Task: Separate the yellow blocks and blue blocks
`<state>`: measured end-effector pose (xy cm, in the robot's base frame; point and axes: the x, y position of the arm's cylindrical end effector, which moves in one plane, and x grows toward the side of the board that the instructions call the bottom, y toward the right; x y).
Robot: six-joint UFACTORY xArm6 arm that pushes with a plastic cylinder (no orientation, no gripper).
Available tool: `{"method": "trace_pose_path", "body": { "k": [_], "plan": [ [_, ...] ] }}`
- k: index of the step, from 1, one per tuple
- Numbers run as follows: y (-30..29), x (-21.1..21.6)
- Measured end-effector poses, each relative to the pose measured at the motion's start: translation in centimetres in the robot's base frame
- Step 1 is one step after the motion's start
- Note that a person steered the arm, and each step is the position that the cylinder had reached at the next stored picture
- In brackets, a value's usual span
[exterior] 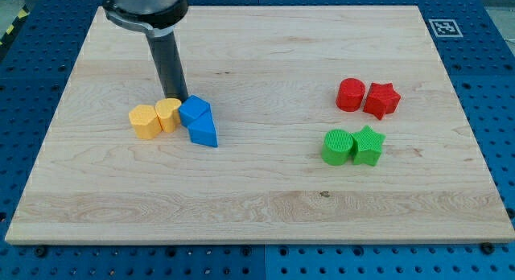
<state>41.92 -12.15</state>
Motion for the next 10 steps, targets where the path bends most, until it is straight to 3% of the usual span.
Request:
{"method": "trace_pose_path", "body": {
  "k": [5, 7, 10],
  "plan": [
    [4.3, 3.6],
    [4.3, 6.4],
    [0.3, 5.8]
  ]
}}
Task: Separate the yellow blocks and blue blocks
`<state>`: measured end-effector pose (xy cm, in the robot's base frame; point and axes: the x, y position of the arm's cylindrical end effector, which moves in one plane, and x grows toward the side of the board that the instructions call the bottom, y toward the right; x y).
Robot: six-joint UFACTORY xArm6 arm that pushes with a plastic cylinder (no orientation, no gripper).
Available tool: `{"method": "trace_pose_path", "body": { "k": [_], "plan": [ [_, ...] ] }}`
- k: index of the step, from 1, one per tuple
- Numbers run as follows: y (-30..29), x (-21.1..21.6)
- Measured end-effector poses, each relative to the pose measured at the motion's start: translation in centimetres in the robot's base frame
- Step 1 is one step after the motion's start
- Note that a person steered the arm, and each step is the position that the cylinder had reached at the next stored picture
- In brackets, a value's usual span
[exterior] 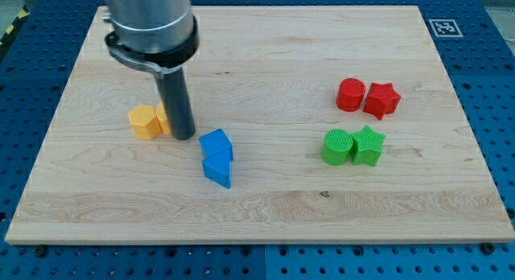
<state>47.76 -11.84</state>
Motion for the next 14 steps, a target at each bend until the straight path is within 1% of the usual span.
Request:
{"method": "trace_pose_path", "body": {
  "k": [1, 2, 3, 4, 7, 8, 10, 12, 14],
  "plan": [
    [-2.5, 0.0],
    [-3.7, 0.0],
    [-3.7, 0.5],
    [-5.5, 1.2],
    [-13.6, 1.2],
    [-14.2, 0.4],
    [-11.5, -1.5],
    [-5.8, -1.6],
    [-1.6, -1.8]
  ]
}}
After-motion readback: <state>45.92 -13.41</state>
